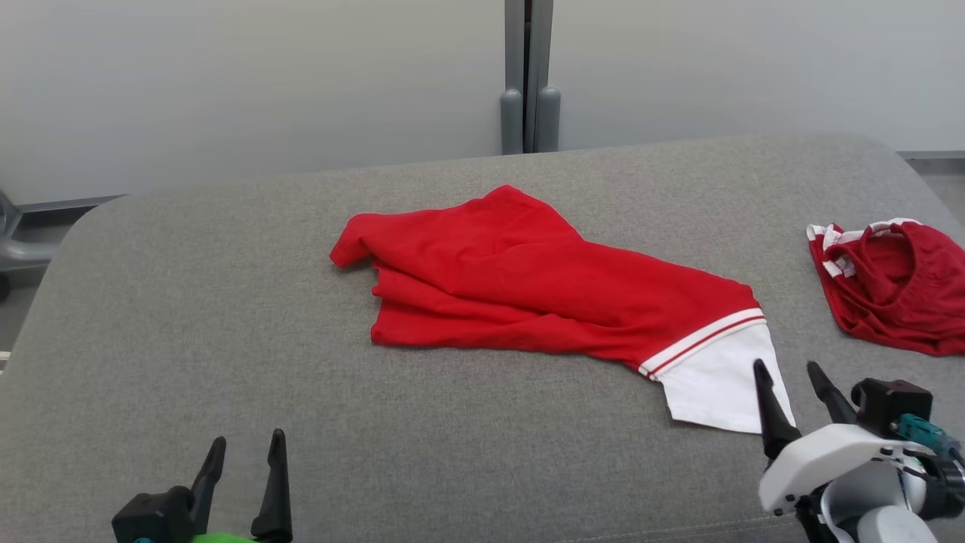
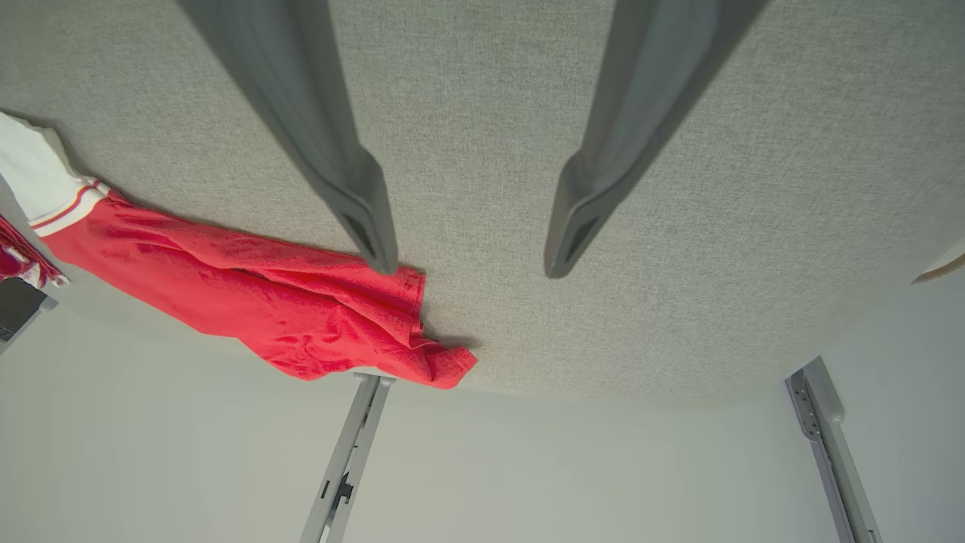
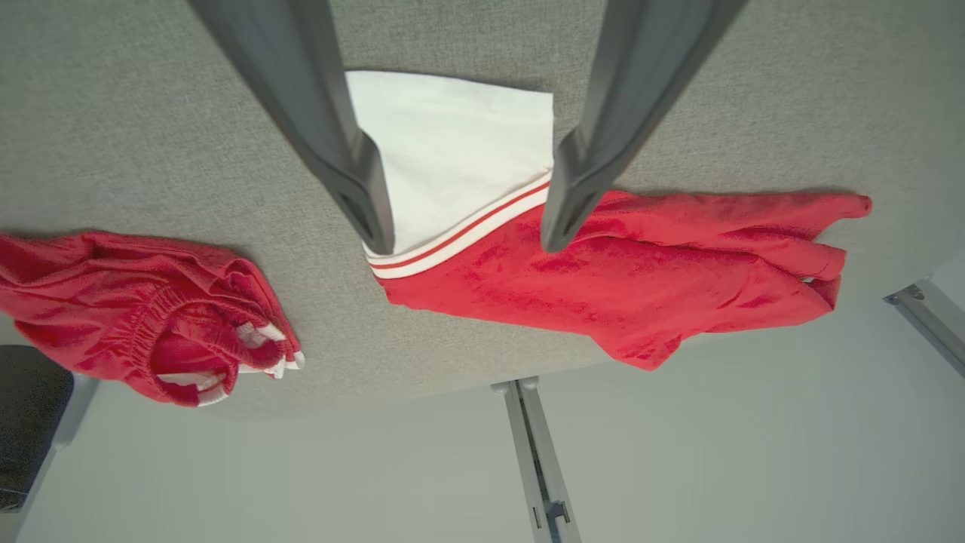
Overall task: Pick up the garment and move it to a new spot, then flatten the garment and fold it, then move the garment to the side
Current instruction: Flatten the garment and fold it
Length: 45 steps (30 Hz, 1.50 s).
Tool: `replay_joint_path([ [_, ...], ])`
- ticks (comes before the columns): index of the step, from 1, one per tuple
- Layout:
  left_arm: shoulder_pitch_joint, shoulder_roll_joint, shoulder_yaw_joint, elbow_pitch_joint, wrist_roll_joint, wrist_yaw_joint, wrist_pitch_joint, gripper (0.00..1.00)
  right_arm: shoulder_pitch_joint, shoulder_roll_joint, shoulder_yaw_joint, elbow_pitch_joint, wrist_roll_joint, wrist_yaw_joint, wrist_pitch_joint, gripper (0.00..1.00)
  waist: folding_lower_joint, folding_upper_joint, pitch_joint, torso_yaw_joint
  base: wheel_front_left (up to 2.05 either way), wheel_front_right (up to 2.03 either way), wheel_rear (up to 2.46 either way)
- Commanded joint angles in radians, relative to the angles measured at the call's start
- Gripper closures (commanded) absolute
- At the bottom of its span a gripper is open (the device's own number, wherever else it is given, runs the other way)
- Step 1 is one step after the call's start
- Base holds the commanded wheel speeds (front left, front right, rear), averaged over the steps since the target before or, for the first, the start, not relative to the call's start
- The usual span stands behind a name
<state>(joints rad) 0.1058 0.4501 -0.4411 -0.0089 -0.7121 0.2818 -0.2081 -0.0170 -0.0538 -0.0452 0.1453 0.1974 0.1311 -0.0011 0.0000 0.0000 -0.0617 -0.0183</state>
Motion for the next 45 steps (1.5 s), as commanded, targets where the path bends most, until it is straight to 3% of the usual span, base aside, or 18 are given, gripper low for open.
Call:
replay_joint_path([
  [1,-0.018,-0.011,-0.006,0.004,-0.010,-0.006,0.004,0.00,0.006,-0.001,-0.035,0.017,0.017,-0.001,0.018,0.00,0.0000,0.0000,0.012,-0.010,0.00,0.00,0.00],
  [12,-0.078,-0.046,-0.068,0.048,0.015,-0.034,0.028,0.00,-0.055,0.002,-0.197,0.248,0.221,-0.001,0.110,0.00,0.0000,0.0000,0.072,-0.021,0.00,0.00,0.00],
  [23,-0.123,-0.050,-0.085,0.061,0.029,-0.044,0.029,0.00,-0.194,0.002,-0.243,0.457,0.392,-0.001,0.147,0.00,0.0000,0.0000,0.123,0.013,0.00,0.00,0.00],
  [36,-0.142,-0.046,-0.089,0.066,0.034,-0.042,0.022,0.00,-0.298,0.001,-0.269,0.624,0.449,-0.001,0.140,0.00,0.0000,0.0000,0.156,0.041,0.00,0.00,0.00],
  [38,-0.144,-0.046,-0.089,0.066,0.034,-0.040,0.023,0.00,-0.308,-0.001,-0.269,0.637,0.455,-0.001,0.136,0.26,0.0000,0.0000,0.159,0.043,0.00,0.00,0.00],
  [39,-0.144,-0.046,-0.089,0.066,0.034,-0.040,0.022,0.00,-0.311,-0.002,-0.270,0.644,0.457,-0.001,0.131,0.47,0.0000,0.0000,0.159,0.044,0.00,0.00,0.00],
  [42,-0.147,-0.047,-0.091,0.065,0.034,-0.039,0.021,0.00,-0.318,-0.003,-0.270,0.662,0.466,-0.001,0.129,0.57,0.0000,0.0000,0.163,0.046,0.00,0.00,0.00],
  [45,-0.147,-0.048,-0.091,0.064,0.032,-0.040,0.019,0.00,-0.314,-0.012,-0.264,0.671,0.473,-0.001,0.123,0.56,0.0000,0.0000,0.169,0.045,0.00,0.00,0.00],
])
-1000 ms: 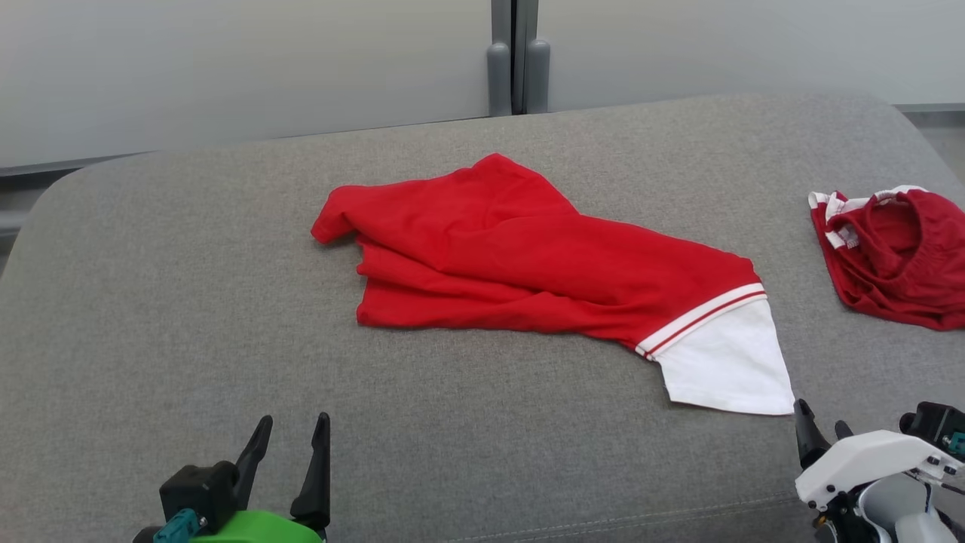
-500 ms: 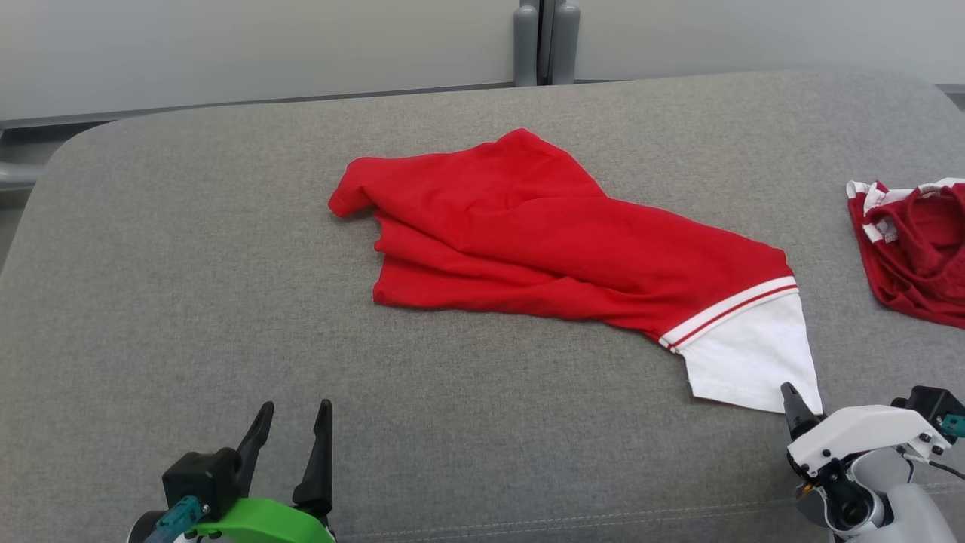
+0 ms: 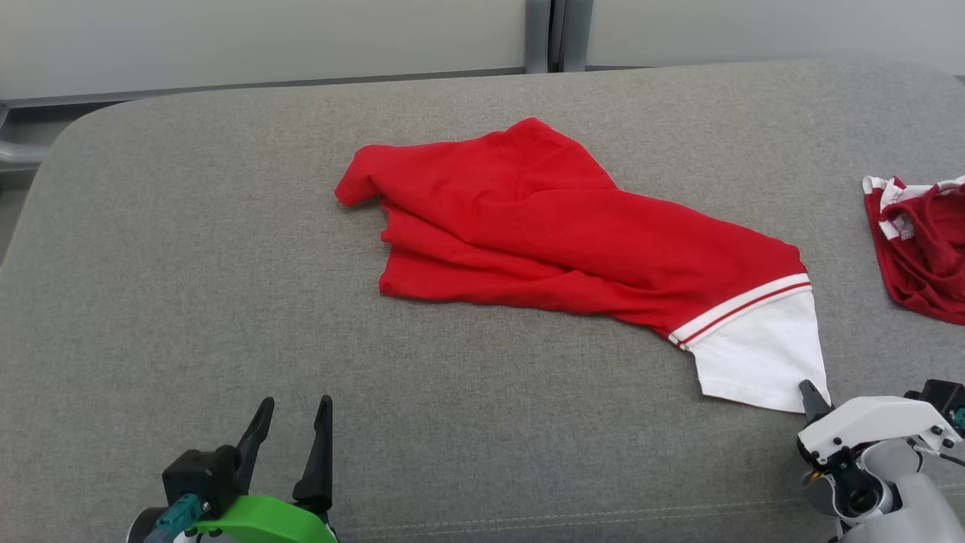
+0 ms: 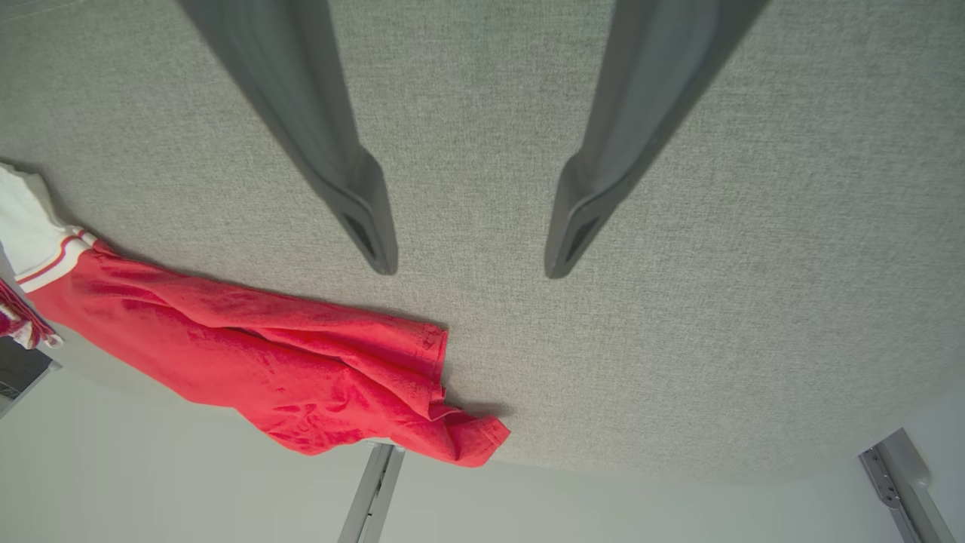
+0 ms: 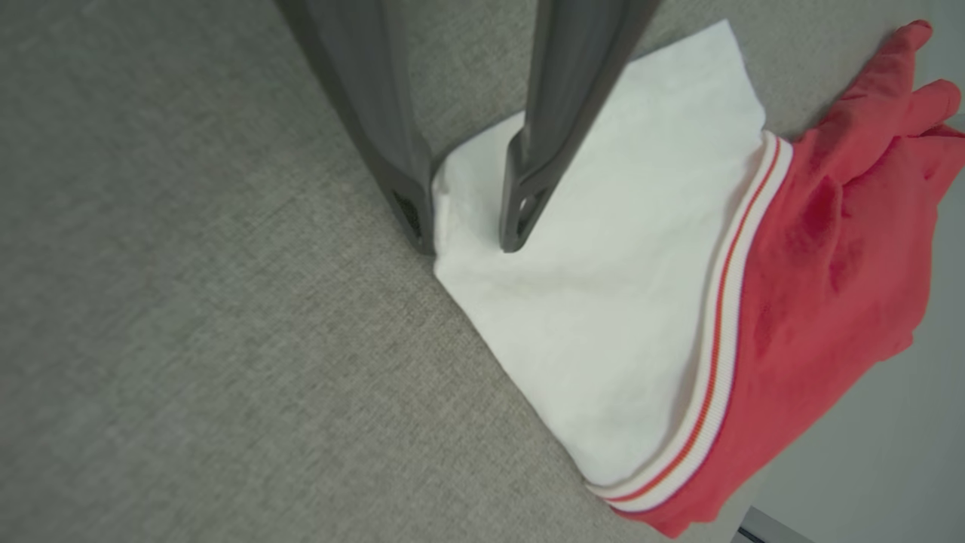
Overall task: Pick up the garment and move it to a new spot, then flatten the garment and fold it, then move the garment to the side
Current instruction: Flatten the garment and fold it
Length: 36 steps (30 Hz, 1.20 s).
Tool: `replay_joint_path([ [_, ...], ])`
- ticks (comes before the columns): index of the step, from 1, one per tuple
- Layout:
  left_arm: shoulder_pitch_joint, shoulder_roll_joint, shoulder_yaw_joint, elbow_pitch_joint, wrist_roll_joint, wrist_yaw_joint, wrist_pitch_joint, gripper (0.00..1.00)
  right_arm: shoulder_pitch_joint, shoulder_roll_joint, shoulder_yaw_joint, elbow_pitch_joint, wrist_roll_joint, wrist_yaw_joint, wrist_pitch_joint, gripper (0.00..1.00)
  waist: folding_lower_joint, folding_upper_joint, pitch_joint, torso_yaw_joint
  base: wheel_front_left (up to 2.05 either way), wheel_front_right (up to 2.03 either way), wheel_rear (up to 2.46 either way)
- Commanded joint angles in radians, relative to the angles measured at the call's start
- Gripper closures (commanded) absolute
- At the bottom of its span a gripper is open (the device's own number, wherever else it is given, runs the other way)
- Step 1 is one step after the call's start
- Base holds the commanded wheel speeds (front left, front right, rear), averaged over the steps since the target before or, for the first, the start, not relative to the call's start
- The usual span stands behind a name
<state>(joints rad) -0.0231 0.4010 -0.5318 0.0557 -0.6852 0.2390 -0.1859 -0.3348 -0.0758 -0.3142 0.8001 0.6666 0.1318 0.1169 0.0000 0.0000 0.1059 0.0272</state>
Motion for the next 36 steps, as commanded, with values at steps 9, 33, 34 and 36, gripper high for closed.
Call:
replay_joint_path([
  [9,-0.021,-0.003,-0.005,0.006,0.005,-0.001,-0.010,0.00,0.027,0.007,0.043,0.022,0.033,-0.003,-0.004,0.65,0.0000,0.0000,0.017,-0.009,0.00,0.00,0.00],
  [33,-0.099,-0.064,-0.040,0.057,-0.072,-0.055,0.067,0.00,0.114,-0.063,0.127,-0.258,0.242,-0.001,0.023,1.00,0.0000,0.0000,-0.006,-0.035,0.00,0.00,0.00],
  [34,-0.122,-0.069,-0.044,0.070,-0.074,-0.057,0.087,0.00,0.118,-0.067,0.129,-0.273,0.240,-0.001,0.025,1.00,0.0000,0.0000,-0.005,-0.037,0.00,0.00,0.00],
  [36,-0.171,-0.083,-0.052,0.105,-0.086,-0.045,0.144,0.00,0.123,-0.072,0.131,-0.293,0.237,-0.001,0.032,1.00,0.0000,0.0000,0.000,-0.042,0.00,0.00,0.00],
])
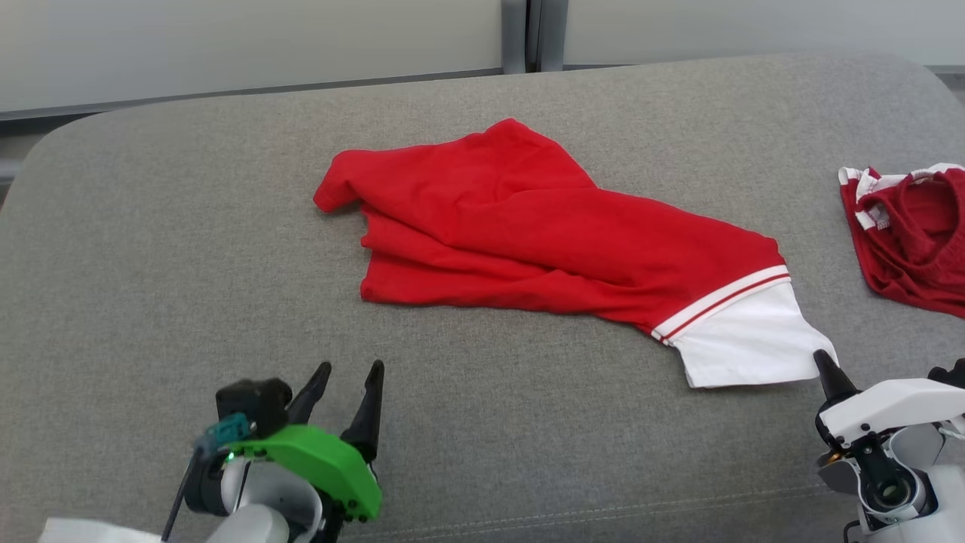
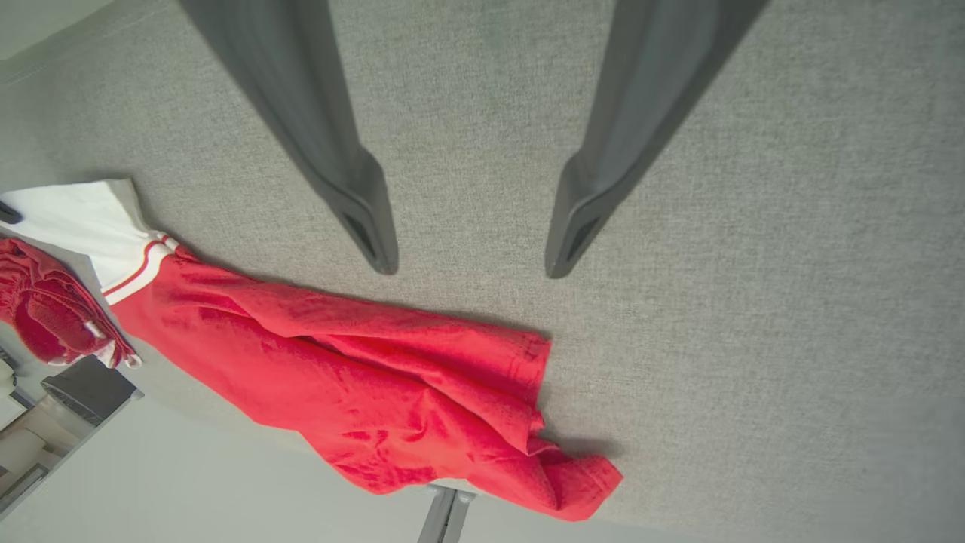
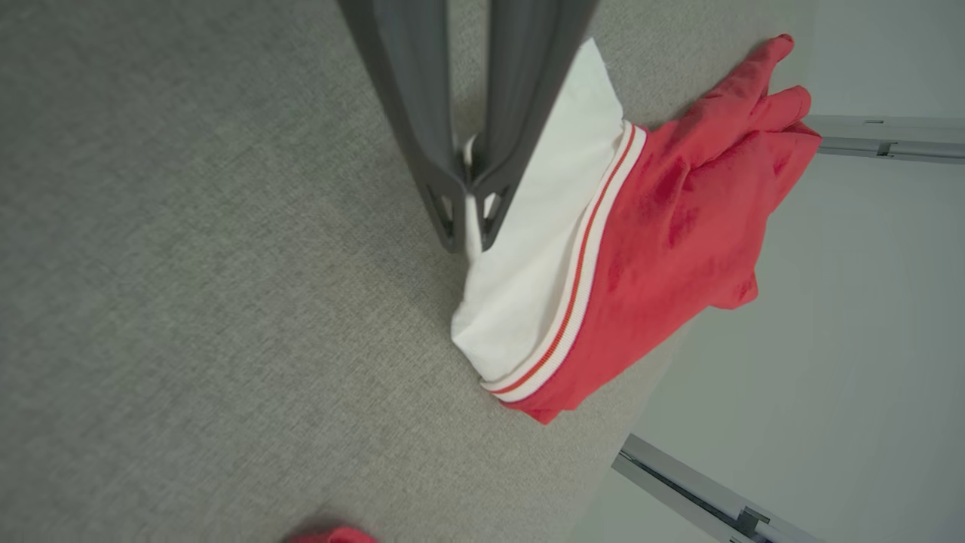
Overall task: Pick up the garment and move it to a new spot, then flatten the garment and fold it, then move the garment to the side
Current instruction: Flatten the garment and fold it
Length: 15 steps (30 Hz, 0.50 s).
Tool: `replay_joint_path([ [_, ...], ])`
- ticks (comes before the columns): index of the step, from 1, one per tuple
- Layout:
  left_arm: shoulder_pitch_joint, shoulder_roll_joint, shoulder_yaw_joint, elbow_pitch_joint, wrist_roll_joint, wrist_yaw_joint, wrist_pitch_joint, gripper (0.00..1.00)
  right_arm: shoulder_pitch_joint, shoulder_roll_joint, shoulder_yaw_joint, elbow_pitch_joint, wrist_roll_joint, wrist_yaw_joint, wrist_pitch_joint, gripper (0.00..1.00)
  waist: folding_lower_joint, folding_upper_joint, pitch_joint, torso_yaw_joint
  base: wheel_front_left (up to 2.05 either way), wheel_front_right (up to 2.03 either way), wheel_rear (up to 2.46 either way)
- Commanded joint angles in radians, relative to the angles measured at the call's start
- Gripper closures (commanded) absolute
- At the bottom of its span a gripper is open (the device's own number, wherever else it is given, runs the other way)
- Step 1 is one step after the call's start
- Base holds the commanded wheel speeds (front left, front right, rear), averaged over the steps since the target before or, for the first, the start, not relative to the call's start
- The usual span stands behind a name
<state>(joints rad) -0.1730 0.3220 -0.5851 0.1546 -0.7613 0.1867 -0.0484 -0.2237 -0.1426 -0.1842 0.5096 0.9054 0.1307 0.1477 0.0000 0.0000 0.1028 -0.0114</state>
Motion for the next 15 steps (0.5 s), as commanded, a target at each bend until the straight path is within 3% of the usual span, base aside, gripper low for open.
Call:
replay_joint_path([
  [1,-0.021,-0.004,0.002,0.006,-0.010,0.007,0.006,0.00,0.012,-0.005,0.001,-0.003,-0.002,0.000,0.001,1.00,0.0000,0.0000,0.003,-0.003,0.00,0.00,0.00],
  [9,-0.210,-0.109,0.041,0.195,-0.104,0.047,0.164,0.00,-0.013,0.004,0.008,-0.033,-0.029,0.000,0.015,1.00,0.0000,0.0000,0.036,-0.021,0.00,0.00,0.00],
  [15,-0.322,-0.166,0.076,0.355,-0.157,0.081,0.227,0.00,-0.039,0.013,0.018,-0.047,-0.042,0.000,0.018,1.00,0.0000,0.0000,0.069,-0.037,0.00,0.00,0.00],
])
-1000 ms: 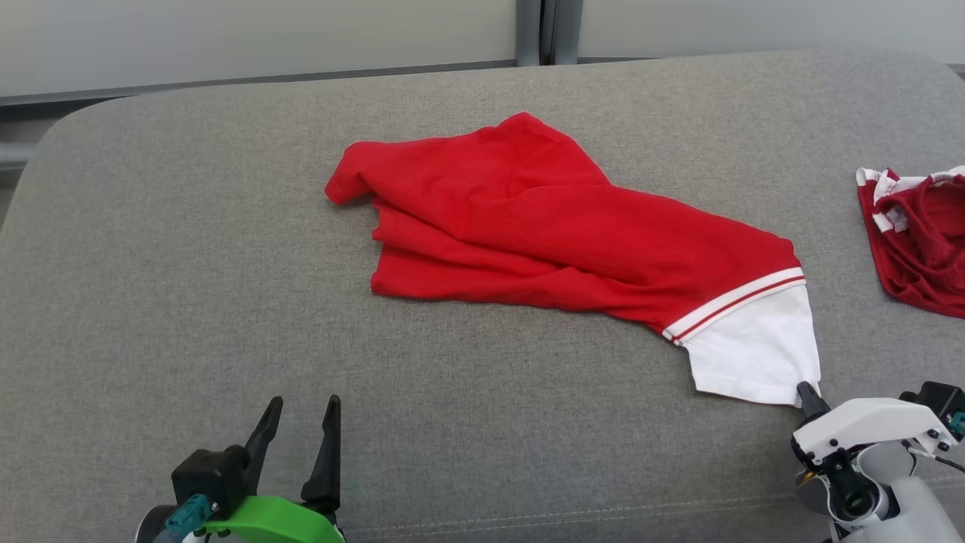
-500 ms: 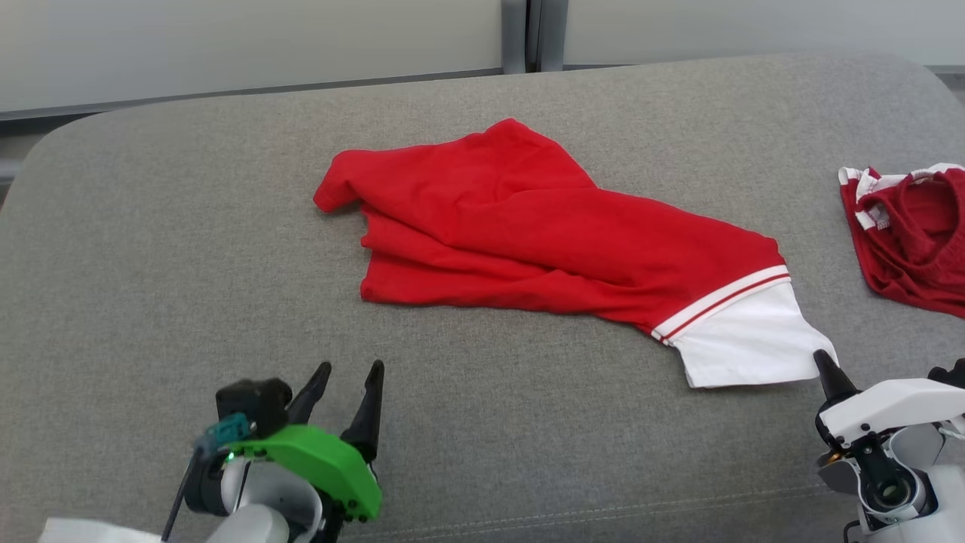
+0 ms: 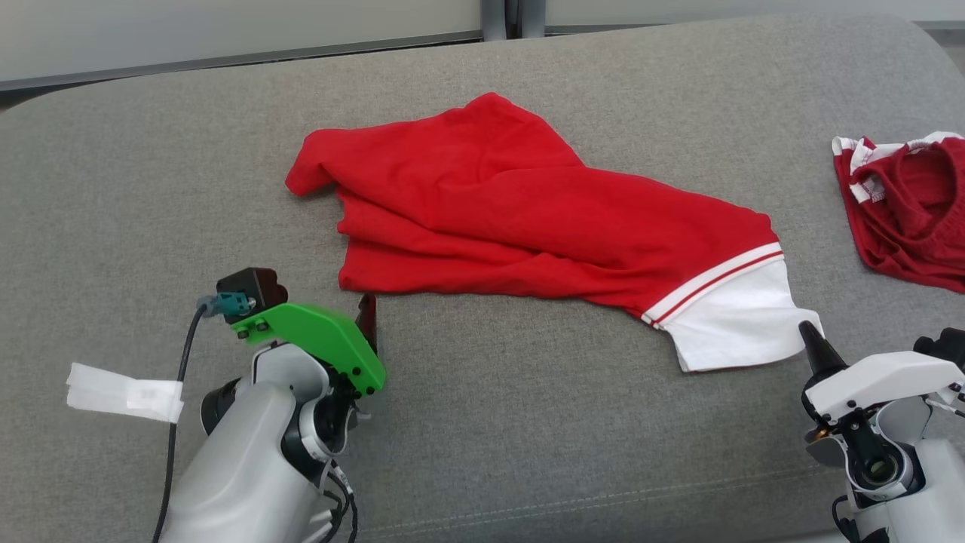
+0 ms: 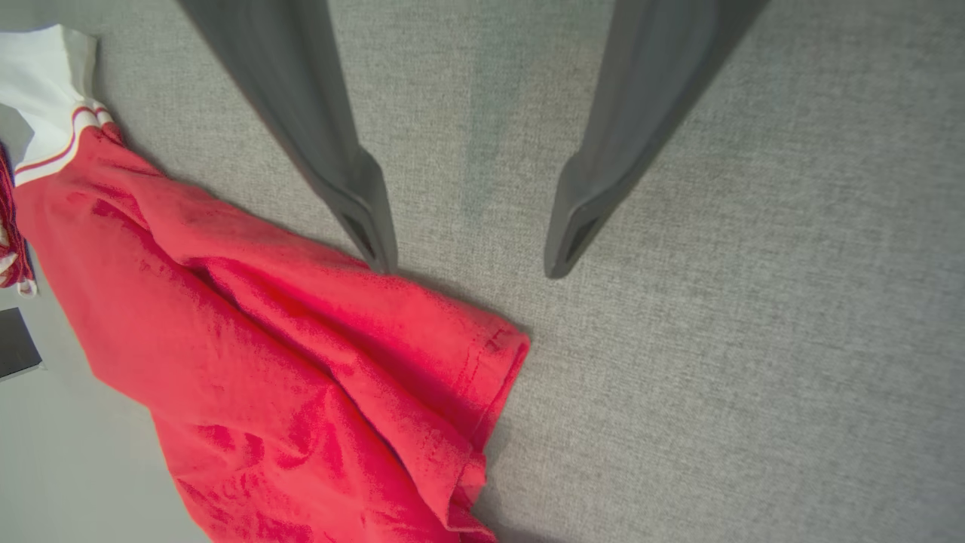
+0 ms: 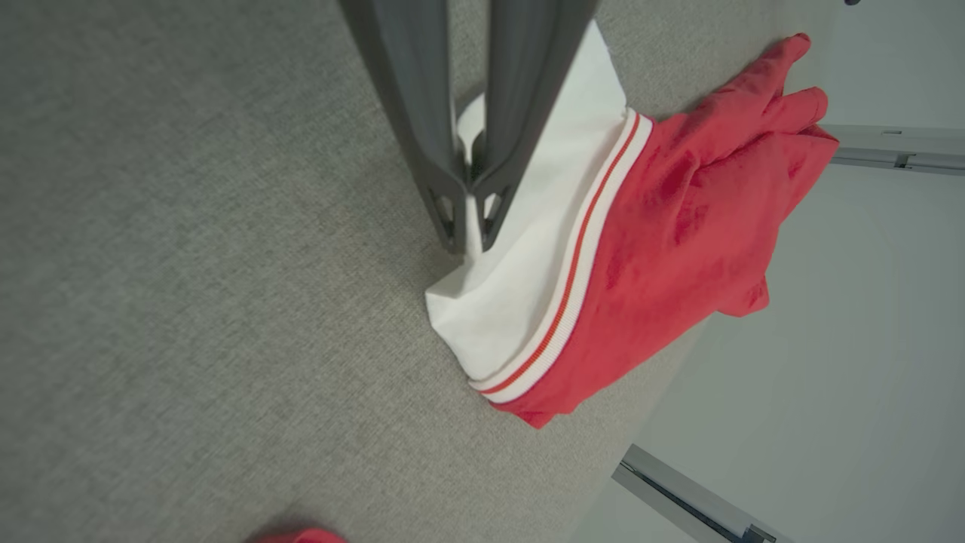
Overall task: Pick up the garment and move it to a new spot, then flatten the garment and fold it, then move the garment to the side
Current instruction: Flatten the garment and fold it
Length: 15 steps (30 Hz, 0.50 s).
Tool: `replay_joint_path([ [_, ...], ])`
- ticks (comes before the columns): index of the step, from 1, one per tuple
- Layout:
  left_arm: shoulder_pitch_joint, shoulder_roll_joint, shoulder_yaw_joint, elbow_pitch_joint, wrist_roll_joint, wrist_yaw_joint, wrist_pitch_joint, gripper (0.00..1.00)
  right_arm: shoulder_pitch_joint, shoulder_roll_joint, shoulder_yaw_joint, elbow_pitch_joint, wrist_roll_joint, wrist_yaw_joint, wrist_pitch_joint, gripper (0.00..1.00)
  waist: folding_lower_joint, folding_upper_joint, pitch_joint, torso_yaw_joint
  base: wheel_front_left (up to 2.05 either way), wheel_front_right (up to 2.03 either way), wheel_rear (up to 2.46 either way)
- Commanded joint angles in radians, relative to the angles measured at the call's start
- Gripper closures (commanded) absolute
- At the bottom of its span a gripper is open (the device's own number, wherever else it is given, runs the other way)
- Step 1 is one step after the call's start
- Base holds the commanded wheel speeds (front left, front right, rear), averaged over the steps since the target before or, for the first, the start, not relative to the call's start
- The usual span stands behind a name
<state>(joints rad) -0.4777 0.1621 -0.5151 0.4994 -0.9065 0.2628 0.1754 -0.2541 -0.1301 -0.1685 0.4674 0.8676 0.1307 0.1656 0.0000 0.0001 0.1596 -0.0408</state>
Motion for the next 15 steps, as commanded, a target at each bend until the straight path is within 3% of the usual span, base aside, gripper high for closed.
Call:
replay_joint_path([
  [1,-0.033,-0.015,0.014,0.033,-0.020,0.012,0.011,0.00,-0.013,0.002,0.004,-0.007,-0.006,0.000,0.002,1.00,0.0000,-0.0001,0.018,-0.010,0.00,0.00,0.00],
  [10,-0.152,-0.059,0.071,0.202,-0.083,0.050,0.059,0.00,-0.048,0.007,0.026,-0.019,-0.014,0.000,0.007,1.00,0.0000,-0.0001,0.060,-0.035,0.00,0.00,0.00],
  [15,-0.186,-0.068,0.097,0.257,-0.116,0.036,0.053,0.00,-0.064,0.007,0.040,-0.015,-0.016,0.000,0.001,1.00,0.0000,-0.0001,0.075,-0.050,0.00,0.00,0.00],
])
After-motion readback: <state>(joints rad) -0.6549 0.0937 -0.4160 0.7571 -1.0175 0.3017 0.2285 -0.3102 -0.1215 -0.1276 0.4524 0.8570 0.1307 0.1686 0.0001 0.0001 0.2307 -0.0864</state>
